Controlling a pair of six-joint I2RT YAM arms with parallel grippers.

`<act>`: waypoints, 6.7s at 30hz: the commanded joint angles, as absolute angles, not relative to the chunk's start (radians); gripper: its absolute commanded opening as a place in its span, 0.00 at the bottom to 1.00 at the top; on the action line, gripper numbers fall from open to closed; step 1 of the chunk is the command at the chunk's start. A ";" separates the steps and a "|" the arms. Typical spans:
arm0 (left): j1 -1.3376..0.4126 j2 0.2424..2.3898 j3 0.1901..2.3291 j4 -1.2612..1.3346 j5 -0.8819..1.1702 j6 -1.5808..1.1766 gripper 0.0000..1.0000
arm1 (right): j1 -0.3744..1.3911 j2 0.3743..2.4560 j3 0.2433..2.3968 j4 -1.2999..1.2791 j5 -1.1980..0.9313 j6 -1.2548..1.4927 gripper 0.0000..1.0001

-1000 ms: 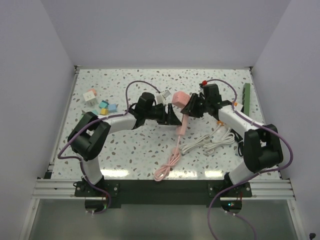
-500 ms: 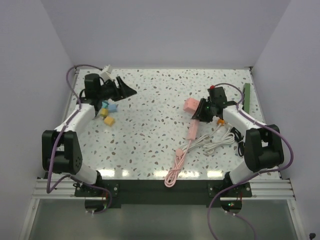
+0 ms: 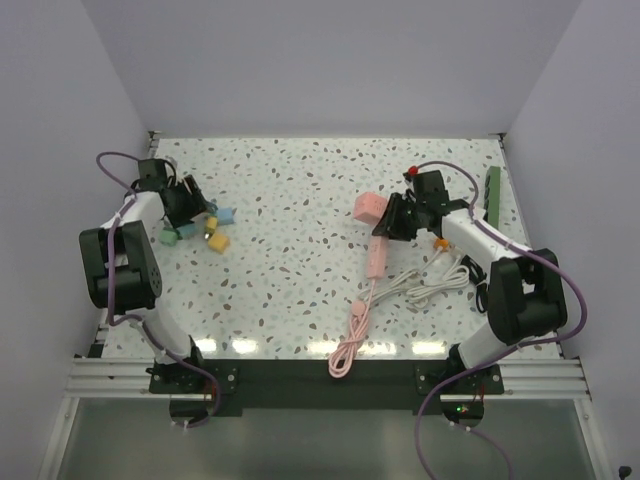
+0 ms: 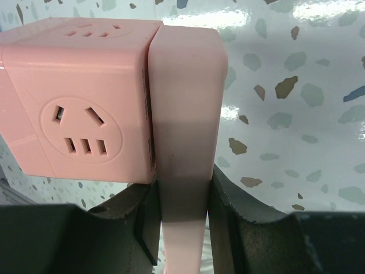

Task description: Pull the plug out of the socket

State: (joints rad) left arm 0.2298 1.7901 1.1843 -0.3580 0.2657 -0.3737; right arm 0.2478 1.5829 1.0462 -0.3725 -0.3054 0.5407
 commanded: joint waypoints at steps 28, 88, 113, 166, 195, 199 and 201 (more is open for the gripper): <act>-0.386 1.629 1.181 0.067 0.548 -0.630 1.00 | 0.396 1.672 1.232 -0.339 -0.463 0.518 0.00; -0.282 1.462 1.022 0.241 0.586 -0.782 0.66 | 0.350 1.692 1.163 -0.348 -0.345 0.569 0.00; -0.486 1.750 1.273 -0.077 0.384 -0.667 1.00 | 0.437 1.608 1.207 -0.325 -0.450 0.571 0.00; -0.377 1.428 1.083 0.131 0.469 -0.841 0.00 | 0.350 1.634 1.177 -0.442 -0.161 0.646 0.00; -0.509 1.727 1.239 0.043 0.405 -0.759 1.00 | 0.437 1.617 1.270 -0.394 -0.382 0.558 0.00; -0.511 1.743 1.236 0.037 0.380 -0.744 1.00 | 0.443 1.615 1.269 -0.379 -0.413 0.560 0.00; -0.511 1.749 1.236 0.034 0.374 -0.741 1.00 | 0.445 1.612 1.266 -0.368 -0.416 0.561 0.00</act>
State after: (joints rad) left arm -0.5056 1.7420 1.2026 0.0284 0.4019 -0.7708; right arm 0.4377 1.6505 1.2175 -0.4286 -0.3435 0.5636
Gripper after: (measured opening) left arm 0.997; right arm 0.352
